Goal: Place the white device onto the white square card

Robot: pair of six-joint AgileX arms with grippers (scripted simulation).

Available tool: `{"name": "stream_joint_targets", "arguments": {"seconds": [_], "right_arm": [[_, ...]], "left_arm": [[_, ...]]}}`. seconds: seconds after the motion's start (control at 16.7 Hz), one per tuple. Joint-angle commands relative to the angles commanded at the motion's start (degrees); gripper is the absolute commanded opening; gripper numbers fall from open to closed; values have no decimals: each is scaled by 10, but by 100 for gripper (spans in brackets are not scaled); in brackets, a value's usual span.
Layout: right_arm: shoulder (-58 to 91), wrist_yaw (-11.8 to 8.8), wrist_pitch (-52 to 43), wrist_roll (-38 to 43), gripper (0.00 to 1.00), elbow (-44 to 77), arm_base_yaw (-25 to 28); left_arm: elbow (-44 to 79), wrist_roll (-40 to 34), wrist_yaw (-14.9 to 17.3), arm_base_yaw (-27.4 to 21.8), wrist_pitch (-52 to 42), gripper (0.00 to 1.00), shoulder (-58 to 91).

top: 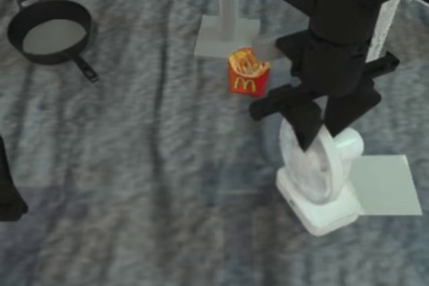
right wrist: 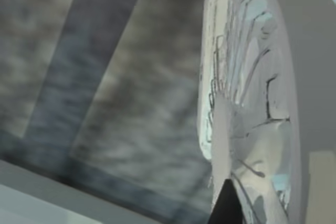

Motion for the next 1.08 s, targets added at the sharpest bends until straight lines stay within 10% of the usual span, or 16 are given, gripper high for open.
{"name": "stream_joint_targets", "arguments": {"seconds": [0.6, 1.08], "right_arm": [[-134, 6, 73, -643, 0, -154, -134], [-169, 37, 118, -851, 0, -223, -190]], "left_arm": [[0, 0, 0, 0, 0, 100, 0], [0, 0, 0, 0, 0, 100, 0]]}}
